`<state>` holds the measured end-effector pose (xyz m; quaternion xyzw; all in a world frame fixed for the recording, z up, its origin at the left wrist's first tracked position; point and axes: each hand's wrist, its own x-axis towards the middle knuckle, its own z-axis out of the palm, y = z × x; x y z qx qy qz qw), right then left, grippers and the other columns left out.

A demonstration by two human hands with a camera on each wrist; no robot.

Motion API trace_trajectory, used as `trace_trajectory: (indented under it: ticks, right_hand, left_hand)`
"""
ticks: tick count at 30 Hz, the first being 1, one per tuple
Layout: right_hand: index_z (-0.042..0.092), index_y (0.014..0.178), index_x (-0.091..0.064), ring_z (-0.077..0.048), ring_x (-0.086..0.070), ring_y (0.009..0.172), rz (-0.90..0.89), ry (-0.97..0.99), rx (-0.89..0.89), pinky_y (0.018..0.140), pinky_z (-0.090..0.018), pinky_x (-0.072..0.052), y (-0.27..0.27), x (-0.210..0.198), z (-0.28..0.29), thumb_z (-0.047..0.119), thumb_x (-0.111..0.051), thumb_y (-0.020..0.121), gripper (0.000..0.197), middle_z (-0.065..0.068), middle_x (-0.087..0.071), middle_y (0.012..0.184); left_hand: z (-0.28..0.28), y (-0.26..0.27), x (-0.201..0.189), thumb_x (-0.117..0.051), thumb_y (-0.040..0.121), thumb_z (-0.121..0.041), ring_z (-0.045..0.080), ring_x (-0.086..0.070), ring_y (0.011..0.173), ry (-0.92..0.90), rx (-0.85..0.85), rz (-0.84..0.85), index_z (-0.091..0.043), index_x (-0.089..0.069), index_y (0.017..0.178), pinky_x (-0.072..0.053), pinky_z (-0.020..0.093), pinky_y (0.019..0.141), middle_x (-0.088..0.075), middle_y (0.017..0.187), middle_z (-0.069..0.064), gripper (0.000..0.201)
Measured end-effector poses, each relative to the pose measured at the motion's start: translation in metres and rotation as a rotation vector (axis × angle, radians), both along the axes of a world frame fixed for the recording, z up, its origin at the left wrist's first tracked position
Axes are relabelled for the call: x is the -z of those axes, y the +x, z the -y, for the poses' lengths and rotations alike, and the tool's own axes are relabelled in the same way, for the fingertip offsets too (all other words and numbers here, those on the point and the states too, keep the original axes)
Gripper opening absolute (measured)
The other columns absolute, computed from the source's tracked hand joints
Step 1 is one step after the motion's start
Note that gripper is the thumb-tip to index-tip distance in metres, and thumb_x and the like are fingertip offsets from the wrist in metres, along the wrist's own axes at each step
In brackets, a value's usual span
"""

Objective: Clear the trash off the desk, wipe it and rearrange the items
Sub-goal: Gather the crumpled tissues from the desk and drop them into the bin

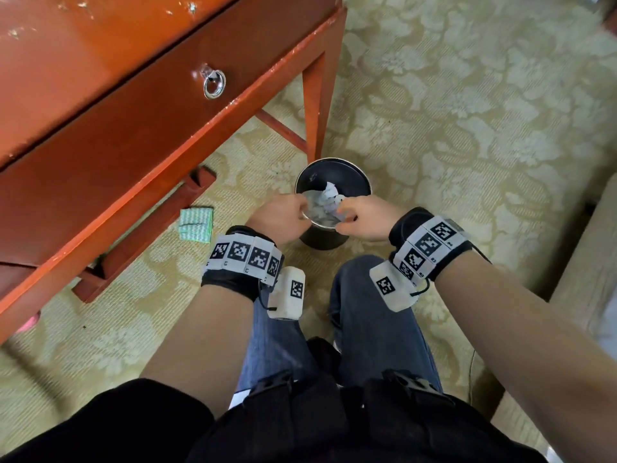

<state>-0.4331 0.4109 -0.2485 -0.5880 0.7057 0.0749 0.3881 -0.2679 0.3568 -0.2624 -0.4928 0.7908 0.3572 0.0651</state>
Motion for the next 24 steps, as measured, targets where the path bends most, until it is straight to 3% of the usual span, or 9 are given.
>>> trace_trajectory:
  ticks: [4, 9, 13, 15, 17, 20, 22, 24]
  right_hand:
    - [0.010, 0.095, -0.058, -0.032, -0.055, 0.105, -0.013, 0.043, -0.076, 0.079, -0.031, -0.039, -0.008, 0.012, 0.043, 0.029, -0.051, 0.092, 0.020, -0.010, -0.059, 0.103]
    - [0.010, 0.122, -0.055, -0.029, -0.056, 0.109, -0.007, 0.057, -0.074, 0.077, -0.027, -0.035, -0.018, -0.013, 0.083, 0.028, -0.054, 0.092, 0.035, -0.010, -0.059, 0.118]
    - [0.008, 0.121, -0.055, -0.029, -0.056, 0.108, -0.001, 0.078, -0.127, 0.079, -0.027, -0.037, -0.022, -0.054, 0.099, 0.027, -0.051, 0.094, 0.033, -0.011, -0.060, 0.117]
    - [0.001, 0.118, -0.055, -0.031, -0.056, 0.105, -0.001, 0.102, -0.199, 0.074, -0.026, -0.034, -0.021, -0.082, 0.105, 0.023, -0.046, 0.097, 0.032, -0.013, -0.060, 0.112]
    - [-0.005, 0.118, -0.055, -0.037, -0.057, 0.102, -0.005, 0.117, -0.228, 0.078, -0.039, -0.041, -0.020, -0.108, 0.110, 0.020, -0.043, 0.097, 0.035, -0.021, -0.062, 0.110]
    - [-0.004, 0.122, -0.053, -0.040, -0.057, 0.104, -0.013, 0.105, -0.233, 0.088, -0.045, -0.046, -0.017, -0.139, 0.115, 0.023, -0.044, 0.095, 0.038, -0.026, -0.060, 0.112]
    - [-0.006, 0.124, -0.051, -0.040, -0.057, 0.104, -0.017, 0.102, -0.263, 0.086, -0.045, -0.046, -0.013, -0.159, 0.117, 0.022, -0.045, 0.095, 0.041, -0.027, -0.060, 0.112]
    - [-0.001, 0.125, -0.051, -0.035, -0.057, 0.097, -0.013, 0.087, -0.279, 0.078, -0.039, -0.046, -0.009, -0.177, 0.120, 0.024, -0.047, 0.094, 0.040, -0.020, -0.060, 0.106]
  left_hand:
    - [0.036, -0.012, 0.000, -0.056, 0.090, -0.024, 0.024, -0.058, 0.103, 0.078, -0.038, 0.020, -0.009, -0.058, 0.115, -0.044, 0.029, 0.085, -0.061, 0.116, 0.009, 0.028]
    - [0.068, -0.025, -0.029, -0.057, 0.090, -0.029, 0.026, -0.057, 0.106, 0.119, -0.047, 0.065, -0.013, -0.057, 0.119, -0.047, 0.039, 0.093, -0.059, 0.120, 0.009, 0.033]
    - [0.078, -0.028, -0.072, -0.058, 0.090, -0.028, 0.027, -0.058, 0.104, 0.141, -0.053, 0.062, -0.010, -0.057, 0.118, -0.047, 0.038, 0.092, -0.060, 0.118, 0.011, 0.033]
    - [0.081, -0.027, -0.094, -0.056, 0.091, -0.027, 0.027, -0.057, 0.106, 0.161, -0.053, 0.074, -0.010, -0.056, 0.119, -0.047, 0.039, 0.092, -0.060, 0.119, 0.011, 0.032]
    - [0.083, -0.025, -0.116, -0.055, 0.092, -0.024, 0.027, -0.057, 0.107, 0.175, -0.064, 0.082, -0.010, -0.056, 0.119, -0.047, 0.038, 0.091, -0.059, 0.119, 0.011, 0.031]
    - [0.086, -0.020, -0.148, -0.054, 0.091, -0.023, 0.027, -0.057, 0.105, 0.158, -0.094, 0.074, -0.010, -0.056, 0.118, -0.048, 0.034, 0.085, -0.060, 0.118, 0.010, 0.029]
    - [0.086, -0.017, -0.168, -0.054, 0.092, -0.022, 0.027, -0.057, 0.104, 0.144, -0.100, 0.075, -0.010, -0.057, 0.117, -0.045, 0.029, 0.080, -0.060, 0.117, 0.010, 0.028]
    - [0.086, -0.011, -0.185, -0.054, 0.092, -0.023, 0.026, -0.057, 0.106, 0.143, -0.105, 0.075, -0.010, -0.056, 0.118, -0.043, 0.029, 0.081, -0.059, 0.119, 0.009, 0.029]
